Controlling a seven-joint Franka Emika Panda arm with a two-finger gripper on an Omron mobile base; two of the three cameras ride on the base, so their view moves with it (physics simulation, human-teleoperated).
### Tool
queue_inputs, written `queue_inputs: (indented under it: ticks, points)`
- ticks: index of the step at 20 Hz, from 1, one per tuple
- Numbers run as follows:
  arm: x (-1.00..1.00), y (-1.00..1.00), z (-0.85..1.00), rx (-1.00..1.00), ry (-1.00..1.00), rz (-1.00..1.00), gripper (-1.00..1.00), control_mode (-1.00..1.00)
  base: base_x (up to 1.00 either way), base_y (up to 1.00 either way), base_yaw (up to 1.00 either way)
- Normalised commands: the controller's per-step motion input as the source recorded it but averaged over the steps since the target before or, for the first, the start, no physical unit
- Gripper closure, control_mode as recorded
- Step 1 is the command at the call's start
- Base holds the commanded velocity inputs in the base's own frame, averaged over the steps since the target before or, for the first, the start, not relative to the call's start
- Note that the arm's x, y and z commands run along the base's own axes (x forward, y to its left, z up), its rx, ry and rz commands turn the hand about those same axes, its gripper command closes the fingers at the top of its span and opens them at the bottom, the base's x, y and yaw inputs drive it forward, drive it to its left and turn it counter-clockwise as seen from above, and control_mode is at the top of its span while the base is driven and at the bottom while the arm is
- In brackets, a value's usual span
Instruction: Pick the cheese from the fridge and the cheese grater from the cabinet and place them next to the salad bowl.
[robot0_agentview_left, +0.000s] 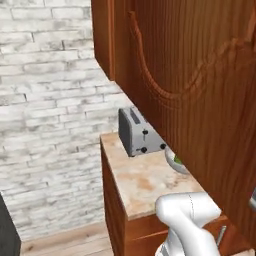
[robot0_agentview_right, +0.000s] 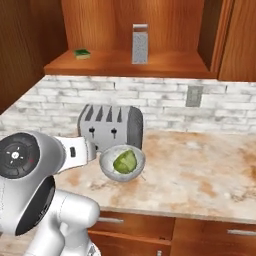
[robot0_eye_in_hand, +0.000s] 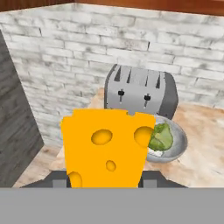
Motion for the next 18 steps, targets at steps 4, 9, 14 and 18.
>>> queue_inputs:
  ticks: [4,9,14,18]
  points:
    - [0.0,0.0,0.0,0.0,0.0,0.0,1.0,1.0,1.0,-0.33,0.7]
    - [0.0,0.0,0.0,0.0,0.0,0.0,1.0,1.0,1.0,-0.19,0.76]
    - [0.0,0.0,0.0,0.0,0.0,0.0,1.0,1.0,0.77,0.0,0.24]
    - [0.0,0.0,0.0,0.0,0.0,0.0,1.0,1.0,0.36,0.0,-0.05]
